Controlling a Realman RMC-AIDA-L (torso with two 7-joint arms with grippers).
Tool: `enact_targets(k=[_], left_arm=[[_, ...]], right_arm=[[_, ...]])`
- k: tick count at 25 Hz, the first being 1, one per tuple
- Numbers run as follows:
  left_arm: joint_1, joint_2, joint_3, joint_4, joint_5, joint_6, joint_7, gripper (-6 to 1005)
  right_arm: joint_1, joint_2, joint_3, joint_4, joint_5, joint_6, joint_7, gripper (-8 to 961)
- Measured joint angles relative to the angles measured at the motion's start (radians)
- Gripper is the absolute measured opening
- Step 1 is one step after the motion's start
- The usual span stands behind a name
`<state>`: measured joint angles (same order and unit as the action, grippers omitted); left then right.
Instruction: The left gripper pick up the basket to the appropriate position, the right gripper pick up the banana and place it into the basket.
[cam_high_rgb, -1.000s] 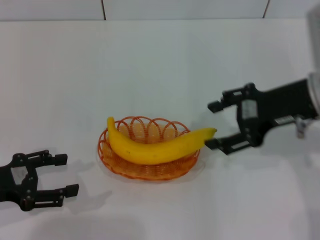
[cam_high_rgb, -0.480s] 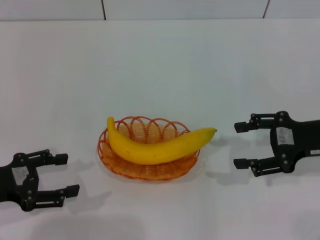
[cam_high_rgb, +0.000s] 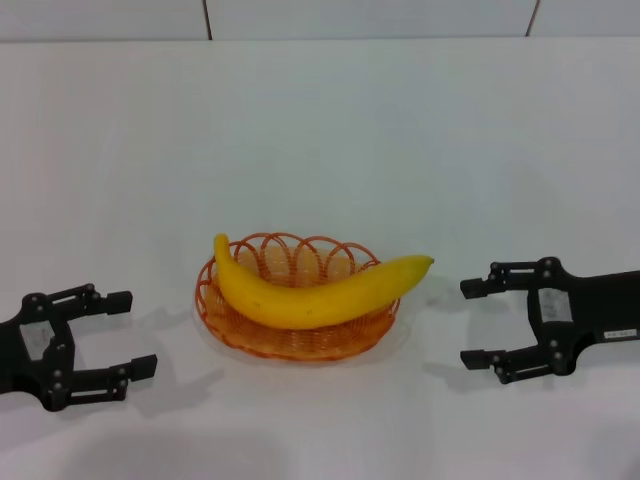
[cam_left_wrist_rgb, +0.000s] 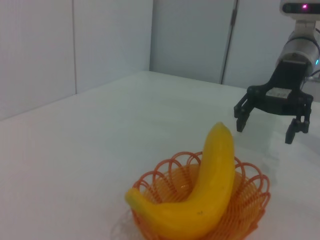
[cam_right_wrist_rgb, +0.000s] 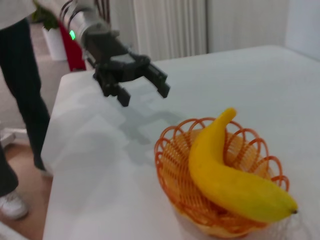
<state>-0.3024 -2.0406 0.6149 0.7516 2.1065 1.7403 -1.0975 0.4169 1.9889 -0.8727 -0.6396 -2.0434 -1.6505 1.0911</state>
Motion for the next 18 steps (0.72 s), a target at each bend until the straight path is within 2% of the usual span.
enact_targets(k=[18], left_arm=[[-0.001, 0.001, -0.001, -0.003, 0.002, 0.001, -0.005, 841]], right_arm=[[0.013, 0.005, 0.012, 0.003, 0.005, 0.037, -0.009, 825]])
